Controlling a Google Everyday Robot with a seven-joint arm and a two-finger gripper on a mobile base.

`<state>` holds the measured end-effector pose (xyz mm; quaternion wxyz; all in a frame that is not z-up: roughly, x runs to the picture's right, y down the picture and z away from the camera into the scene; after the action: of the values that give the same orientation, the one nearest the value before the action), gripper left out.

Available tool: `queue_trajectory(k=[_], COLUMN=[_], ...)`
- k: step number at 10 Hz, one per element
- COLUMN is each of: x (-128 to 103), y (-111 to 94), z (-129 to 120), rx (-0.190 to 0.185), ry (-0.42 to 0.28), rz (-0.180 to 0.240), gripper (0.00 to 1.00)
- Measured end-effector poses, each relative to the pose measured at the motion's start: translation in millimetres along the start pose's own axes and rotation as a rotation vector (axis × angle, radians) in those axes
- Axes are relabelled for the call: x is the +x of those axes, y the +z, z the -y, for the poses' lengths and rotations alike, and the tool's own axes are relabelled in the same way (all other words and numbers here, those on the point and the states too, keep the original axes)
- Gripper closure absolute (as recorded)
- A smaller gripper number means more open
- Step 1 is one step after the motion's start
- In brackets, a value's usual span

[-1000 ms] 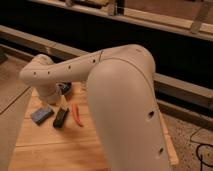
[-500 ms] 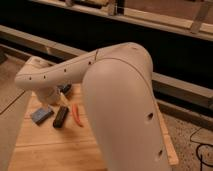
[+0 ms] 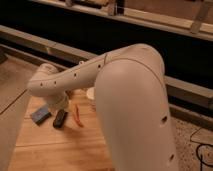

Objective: Place the eraser on the white sponge

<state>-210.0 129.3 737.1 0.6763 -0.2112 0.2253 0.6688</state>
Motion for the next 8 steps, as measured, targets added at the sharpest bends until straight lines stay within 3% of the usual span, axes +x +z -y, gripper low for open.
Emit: queue_trajectory(k=[2, 4, 8], x=[0, -8, -9], y=[10, 10, 19], z=[-7, -21, -31], rx=[-0.032, -0.054, -0.054], ry=[0.005, -0.037, -0.082], rz=[-0.012, 0.004, -0.008], gripper=[0.35, 0.35, 0.35])
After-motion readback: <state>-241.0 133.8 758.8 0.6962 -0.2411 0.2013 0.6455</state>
